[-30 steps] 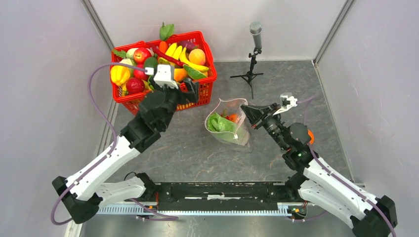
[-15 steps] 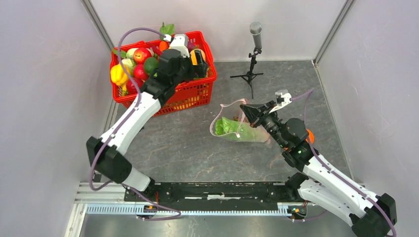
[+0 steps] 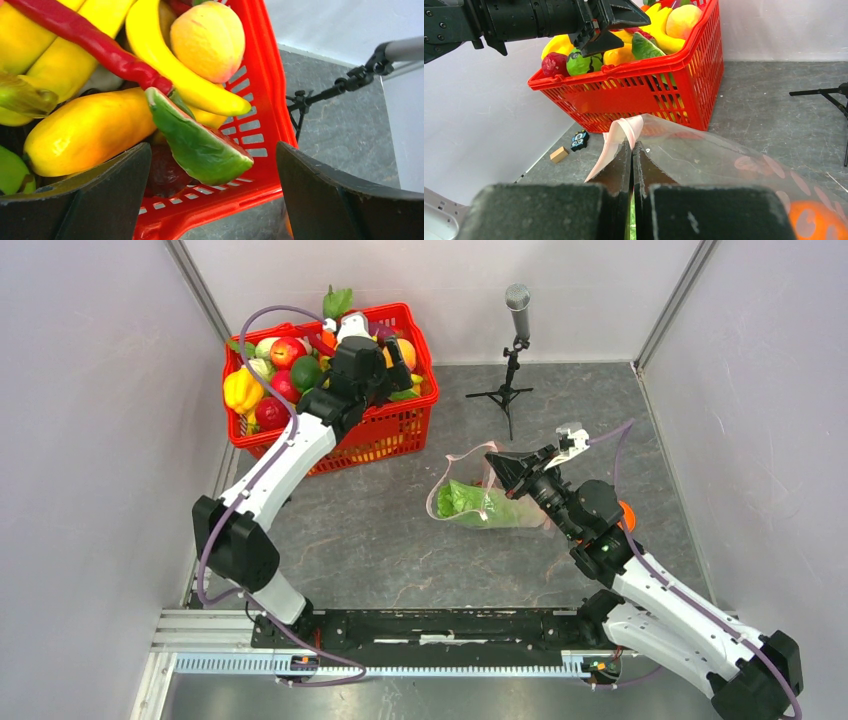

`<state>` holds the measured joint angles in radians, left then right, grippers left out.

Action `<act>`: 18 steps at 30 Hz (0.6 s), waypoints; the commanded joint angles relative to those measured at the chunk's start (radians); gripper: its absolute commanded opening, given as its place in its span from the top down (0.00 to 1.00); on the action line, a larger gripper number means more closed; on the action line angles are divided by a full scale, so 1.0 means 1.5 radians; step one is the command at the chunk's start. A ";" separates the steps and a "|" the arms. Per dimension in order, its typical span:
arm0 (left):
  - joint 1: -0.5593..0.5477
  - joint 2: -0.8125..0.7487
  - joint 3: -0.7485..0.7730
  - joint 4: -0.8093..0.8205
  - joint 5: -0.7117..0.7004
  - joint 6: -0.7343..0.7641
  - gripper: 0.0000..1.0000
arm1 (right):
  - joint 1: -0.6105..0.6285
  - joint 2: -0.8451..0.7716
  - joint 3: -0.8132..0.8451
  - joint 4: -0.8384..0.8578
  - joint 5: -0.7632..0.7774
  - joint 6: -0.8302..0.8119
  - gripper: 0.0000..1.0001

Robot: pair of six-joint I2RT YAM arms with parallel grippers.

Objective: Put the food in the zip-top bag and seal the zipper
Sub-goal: Pick up the fake fruit from the bin.

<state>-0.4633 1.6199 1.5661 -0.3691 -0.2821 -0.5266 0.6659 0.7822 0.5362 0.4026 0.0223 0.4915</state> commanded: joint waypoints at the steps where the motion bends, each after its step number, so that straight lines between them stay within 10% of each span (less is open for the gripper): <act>1: 0.010 0.010 0.020 -0.008 -0.054 -0.060 0.01 | 0.000 -0.010 -0.003 0.046 0.011 0.004 1.00; 18: 0.016 0.070 0.008 0.045 -0.067 -0.080 0.40 | 0.000 -0.004 -0.002 0.053 0.013 0.009 1.00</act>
<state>-0.4446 1.7416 1.5665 -0.3412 -0.3431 -0.6064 0.6659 0.7826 0.5323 0.4095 0.0273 0.5007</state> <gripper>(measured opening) 0.664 0.009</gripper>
